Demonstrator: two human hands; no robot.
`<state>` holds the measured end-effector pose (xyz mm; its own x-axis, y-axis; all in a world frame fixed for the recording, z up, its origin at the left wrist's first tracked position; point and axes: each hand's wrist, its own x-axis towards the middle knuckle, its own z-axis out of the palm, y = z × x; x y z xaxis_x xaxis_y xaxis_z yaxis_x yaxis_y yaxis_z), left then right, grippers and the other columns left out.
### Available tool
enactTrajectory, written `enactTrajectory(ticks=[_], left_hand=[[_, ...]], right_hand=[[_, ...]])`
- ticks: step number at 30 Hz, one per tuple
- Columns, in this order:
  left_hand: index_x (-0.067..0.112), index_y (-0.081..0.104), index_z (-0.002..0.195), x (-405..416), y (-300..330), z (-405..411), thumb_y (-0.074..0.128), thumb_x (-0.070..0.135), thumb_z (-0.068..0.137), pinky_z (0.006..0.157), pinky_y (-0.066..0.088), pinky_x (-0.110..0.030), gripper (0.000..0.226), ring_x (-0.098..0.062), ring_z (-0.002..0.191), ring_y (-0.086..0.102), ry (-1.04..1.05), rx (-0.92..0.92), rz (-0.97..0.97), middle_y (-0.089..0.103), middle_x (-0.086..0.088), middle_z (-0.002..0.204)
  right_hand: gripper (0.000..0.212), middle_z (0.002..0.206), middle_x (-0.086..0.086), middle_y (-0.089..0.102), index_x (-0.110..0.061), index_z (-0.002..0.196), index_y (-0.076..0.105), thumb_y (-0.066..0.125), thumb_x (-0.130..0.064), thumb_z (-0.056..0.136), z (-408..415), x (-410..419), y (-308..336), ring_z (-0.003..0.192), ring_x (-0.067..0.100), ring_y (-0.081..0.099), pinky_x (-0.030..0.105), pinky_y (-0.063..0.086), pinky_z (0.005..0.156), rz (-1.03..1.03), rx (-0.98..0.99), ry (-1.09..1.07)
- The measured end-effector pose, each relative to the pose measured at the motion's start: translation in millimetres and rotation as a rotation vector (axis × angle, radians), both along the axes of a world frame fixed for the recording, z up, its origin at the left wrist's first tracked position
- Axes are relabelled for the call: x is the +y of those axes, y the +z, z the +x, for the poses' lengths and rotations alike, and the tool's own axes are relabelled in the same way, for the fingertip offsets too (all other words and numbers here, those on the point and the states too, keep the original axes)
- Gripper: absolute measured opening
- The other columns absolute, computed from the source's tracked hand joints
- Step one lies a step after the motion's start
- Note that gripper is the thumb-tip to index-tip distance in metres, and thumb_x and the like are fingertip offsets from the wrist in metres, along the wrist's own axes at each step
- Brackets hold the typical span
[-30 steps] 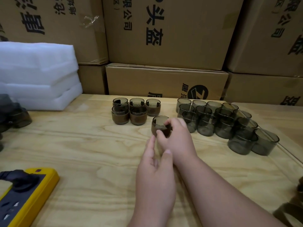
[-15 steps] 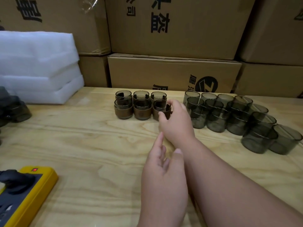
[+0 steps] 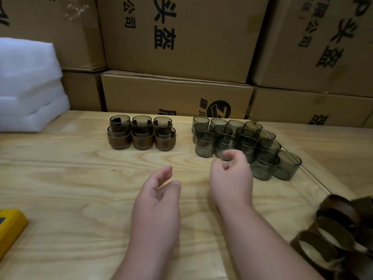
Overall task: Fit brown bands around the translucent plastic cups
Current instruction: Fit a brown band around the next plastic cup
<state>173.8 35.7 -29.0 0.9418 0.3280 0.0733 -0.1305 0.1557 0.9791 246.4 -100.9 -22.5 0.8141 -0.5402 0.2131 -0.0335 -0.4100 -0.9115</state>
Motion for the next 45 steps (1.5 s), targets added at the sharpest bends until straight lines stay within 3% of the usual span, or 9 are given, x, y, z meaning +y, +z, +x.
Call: enactTrajectory(ticks=[5, 14, 23, 28, 32, 34, 37, 42, 45], left_hand=[[0.033, 0.072, 0.108, -1.8, -3.4, 2.3, 0.066, 0.014, 0.097, 0.059, 0.053, -0.011, 0.023, 0.010, 0.063, 0.062, 0.015, 0.010, 0.018, 0.074, 0.029, 0.093], [0.036, 0.072, 0.102, -3.3, -1.3, 0.6, 0.064, 0.017, 0.097, 0.066, 0.056, -0.021, 0.021, 0.001, 0.070, 0.067, 0.019, 0.027, 0.044, 0.073, 0.028, 0.099], [0.031, 0.073, 0.099, -4.0, 6.8, -3.3, 0.064, 0.017, 0.098, 0.080, 0.054, -0.029, 0.017, -0.006, 0.085, 0.072, 0.009, 0.056, 0.055, 0.075, 0.019, 0.092], [0.031, 0.072, 0.099, -3.1, 11.7, -7.4, 0.061, 0.006, 0.096, 0.074, 0.051, -0.018, 0.028, -0.006, 0.088, 0.070, -0.035, 0.055, 0.104, 0.076, 0.014, 0.095], [0.051, 0.048, 0.134, -7.2, 17.1, -15.1, 0.058, 0.022, 0.076, 0.103, 0.047, -0.022, 0.065, -0.007, 0.123, 0.056, -0.308, 0.092, 0.531, 0.053, 0.024, 0.137], [0.048, 0.020, 0.157, -11.3, 17.1, -19.5, 0.054, 0.036, 0.064, 0.114, 0.037, -0.027, 0.100, -0.012, 0.137, 0.044, -0.382, 0.088, 0.739, 0.040, 0.029, 0.135], [0.047, 0.000, 0.161, -13.8, 13.2, -19.0, 0.063, 0.045, 0.069, 0.109, 0.029, -0.018, 0.111, -0.004, 0.141, 0.035, -0.331, 0.075, 0.792, 0.041, 0.029, 0.134], [0.045, 0.016, 0.160, -12.9, 4.0, -14.5, 0.079, 0.040, 0.078, 0.106, 0.037, -0.021, 0.103, -0.007, 0.137, 0.047, -0.173, 0.059, 0.770, 0.055, 0.019, 0.140], [0.041, 0.042, 0.151, -13.5, 4.4, -15.6, 0.085, 0.042, 0.074, 0.090, 0.036, -0.006, 0.088, 0.007, 0.119, 0.054, -0.132, 0.040, 0.755, 0.061, 0.030, 0.126]], right_hand=[[0.066, 0.072, -0.012, 0.063, -0.025, 0.155, 0.032, 0.054, -0.028, 0.092, -8.2, -21.8, 9.4, 0.078, 0.017, 0.061, 0.033, 0.043, 0.070, 0.140, -0.007, -0.173], [0.073, 0.100, -0.001, 0.074, -0.030, 0.156, 0.023, 0.051, -0.035, 0.088, -7.0, -28.4, 17.3, 0.101, 0.027, 0.066, 0.047, 0.053, 0.094, 0.214, 0.096, -0.182], [0.027, 0.077, -0.004, 0.072, -0.035, 0.116, 0.048, 0.055, -0.025, 0.091, -35.1, -20.1, 12.6, 0.071, 0.011, 0.066, 0.030, 0.047, 0.060, 0.178, 0.045, -0.068], [0.012, 0.073, -0.003, 0.071, -0.037, 0.097, 0.054, 0.057, -0.025, 0.093, -71.5, -11.3, 9.8, 0.052, 0.004, 0.059, 0.020, 0.044, 0.048, 0.152, 0.032, 0.092], [0.019, 0.076, -0.005, 0.069, -0.037, 0.099, 0.054, 0.062, -0.020, 0.095, -99.4, -5.7, 5.2, 0.053, 0.005, 0.055, 0.019, 0.045, 0.055, 0.176, -0.100, 0.169], [0.022, 0.094, -0.009, 0.066, -0.034, 0.106, 0.056, 0.064, -0.017, 0.094, -104.0, -6.6, 4.5, 0.058, 0.003, 0.054, 0.013, 0.043, 0.058, 0.176, -0.157, 0.142], [0.036, 0.128, -0.006, 0.054, -0.024, 0.130, 0.057, 0.062, -0.020, 0.095, -102.8, -8.0, 7.0, 0.081, -0.005, 0.058, 0.001, 0.040, 0.071, 0.121, -0.131, 0.160], [0.043, 0.130, -0.016, 0.056, -0.019, 0.139, 0.058, 0.059, -0.027, 0.097, -99.3, -6.5, 6.0, 0.094, -0.008, 0.058, 0.000, 0.040, 0.075, 0.128, -0.077, 0.273], [0.047, 0.120, -0.017, 0.061, -0.031, 0.136, 0.058, 0.057, -0.042, 0.090, -100.0, -5.3, 5.8, 0.094, 0.001, 0.063, 0.016, 0.050, 0.085, 0.217, -0.085, 0.314]])
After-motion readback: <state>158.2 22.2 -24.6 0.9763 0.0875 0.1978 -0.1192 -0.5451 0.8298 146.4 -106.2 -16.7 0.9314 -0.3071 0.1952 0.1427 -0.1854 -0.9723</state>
